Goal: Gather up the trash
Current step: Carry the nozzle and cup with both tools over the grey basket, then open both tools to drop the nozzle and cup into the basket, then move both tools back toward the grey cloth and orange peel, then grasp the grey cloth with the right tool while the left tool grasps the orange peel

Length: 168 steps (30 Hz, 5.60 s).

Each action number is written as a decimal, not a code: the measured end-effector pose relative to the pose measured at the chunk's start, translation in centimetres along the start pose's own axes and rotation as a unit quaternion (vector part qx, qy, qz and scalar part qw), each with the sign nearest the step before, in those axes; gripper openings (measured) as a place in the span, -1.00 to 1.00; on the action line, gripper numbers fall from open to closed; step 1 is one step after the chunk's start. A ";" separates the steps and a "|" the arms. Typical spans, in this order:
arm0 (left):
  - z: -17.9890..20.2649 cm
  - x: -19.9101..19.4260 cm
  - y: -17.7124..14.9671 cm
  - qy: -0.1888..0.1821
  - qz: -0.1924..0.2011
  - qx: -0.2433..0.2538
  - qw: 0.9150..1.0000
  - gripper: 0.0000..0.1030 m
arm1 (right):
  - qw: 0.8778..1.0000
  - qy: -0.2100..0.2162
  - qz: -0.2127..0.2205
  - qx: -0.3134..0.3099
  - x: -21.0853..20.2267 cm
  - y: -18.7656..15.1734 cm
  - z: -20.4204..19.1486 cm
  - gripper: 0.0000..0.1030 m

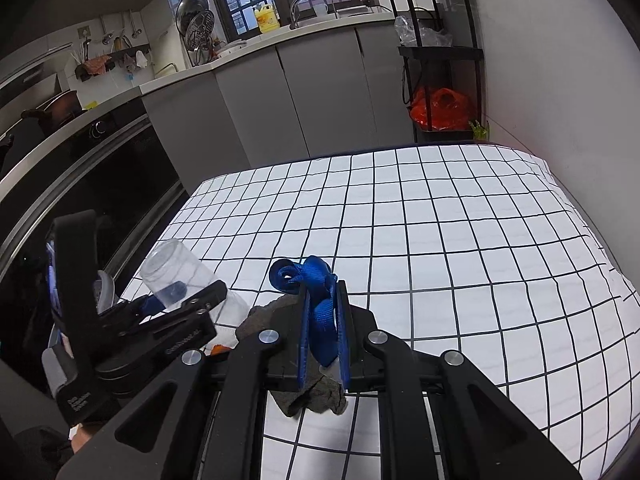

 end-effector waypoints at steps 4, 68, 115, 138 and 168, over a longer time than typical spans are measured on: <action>-0.5 -2.0 0.2 0.009 0.014 0.014 1.000 0.04 | 1.000 0.001 0.005 0.000 -0.2 0.2 -0.1 -0.77; -39.0 -12.1 -6.2 0.212 -0.023 -0.118 0.970 0.08 | 0.960 0.164 -0.080 -0.210 11.9 -6.7 -39.8 -0.77; -37.1 -14.0 -5.6 0.168 0.022 -0.131 0.977 0.67 | 0.975 0.134 -0.058 -0.165 8.3 -6.9 -34.0 0.06; -23.6 -14.3 -3.9 0.085 0.034 -0.026 0.995 0.75 | 0.994 -0.004 -0.017 -0.110 -2.6 -2.2 -11.5 0.27; -3.5 -8.4 -1.0 0.003 0.038 0.043 0.998 0.79 | 0.999 -0.018 -0.036 -0.010 0.5 -2.0 0.5 0.30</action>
Point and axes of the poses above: each gripper's, at about its wrist camera, not at the fingertips, and x roughly the way its jaws point, z to its right, y to its top, the point moved 8 cm from there along x, roughly the way its jaws point, and after that the axes turned 7 degrees about y, right-handed, at the moved point
